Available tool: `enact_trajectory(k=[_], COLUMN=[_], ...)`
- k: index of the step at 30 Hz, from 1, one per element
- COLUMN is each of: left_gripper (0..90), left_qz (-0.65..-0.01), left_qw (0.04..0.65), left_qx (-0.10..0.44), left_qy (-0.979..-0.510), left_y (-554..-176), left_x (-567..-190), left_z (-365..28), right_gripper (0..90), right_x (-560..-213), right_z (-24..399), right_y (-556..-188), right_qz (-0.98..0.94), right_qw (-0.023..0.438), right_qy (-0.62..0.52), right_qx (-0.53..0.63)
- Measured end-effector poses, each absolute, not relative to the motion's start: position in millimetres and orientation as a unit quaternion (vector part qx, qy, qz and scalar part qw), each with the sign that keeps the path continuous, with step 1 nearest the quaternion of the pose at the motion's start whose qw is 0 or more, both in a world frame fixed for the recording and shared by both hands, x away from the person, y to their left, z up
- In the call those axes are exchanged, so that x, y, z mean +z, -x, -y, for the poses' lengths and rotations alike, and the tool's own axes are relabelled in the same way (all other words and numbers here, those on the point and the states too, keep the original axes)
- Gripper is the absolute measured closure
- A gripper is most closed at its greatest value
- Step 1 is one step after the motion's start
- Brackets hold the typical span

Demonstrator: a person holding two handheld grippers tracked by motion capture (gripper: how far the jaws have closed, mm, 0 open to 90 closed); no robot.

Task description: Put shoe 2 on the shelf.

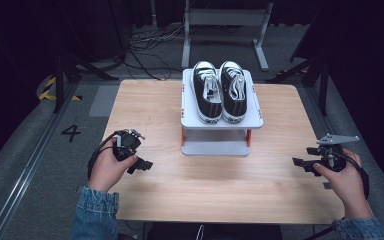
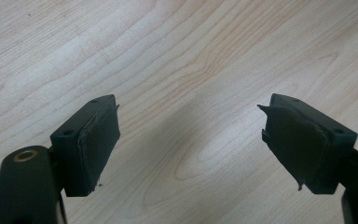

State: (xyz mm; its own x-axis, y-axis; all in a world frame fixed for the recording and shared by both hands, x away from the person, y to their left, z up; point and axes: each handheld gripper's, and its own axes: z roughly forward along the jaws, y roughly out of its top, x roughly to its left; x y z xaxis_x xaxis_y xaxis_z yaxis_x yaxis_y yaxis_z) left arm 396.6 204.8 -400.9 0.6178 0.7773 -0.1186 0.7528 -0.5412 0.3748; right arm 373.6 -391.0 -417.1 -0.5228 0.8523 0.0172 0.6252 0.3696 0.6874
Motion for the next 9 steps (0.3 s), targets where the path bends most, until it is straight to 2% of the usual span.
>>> enact_trajectory(k=[4, 9], left_gripper=[18.7, 18.7], left_qz=[-0.437, -0.436], left_qw=[0.200, 0.199], left_qx=[0.029, 0.029], left_qy=[-0.876, -0.877], left_y=[-396.4, -397.0], left_x=[-401.2, -402.0], left_z=[-206.1, -206.2], right_gripper=[22.4, 21.6], right_x=[-432.5, -427.9], right_z=[395.8, 394.9], right_y=[-377.5, -377.2], right_qz=[-0.803, -0.801], right_qw=[0.175, 0.180], right_qy=[-0.468, -0.460], right_qx=[0.326, 0.339])
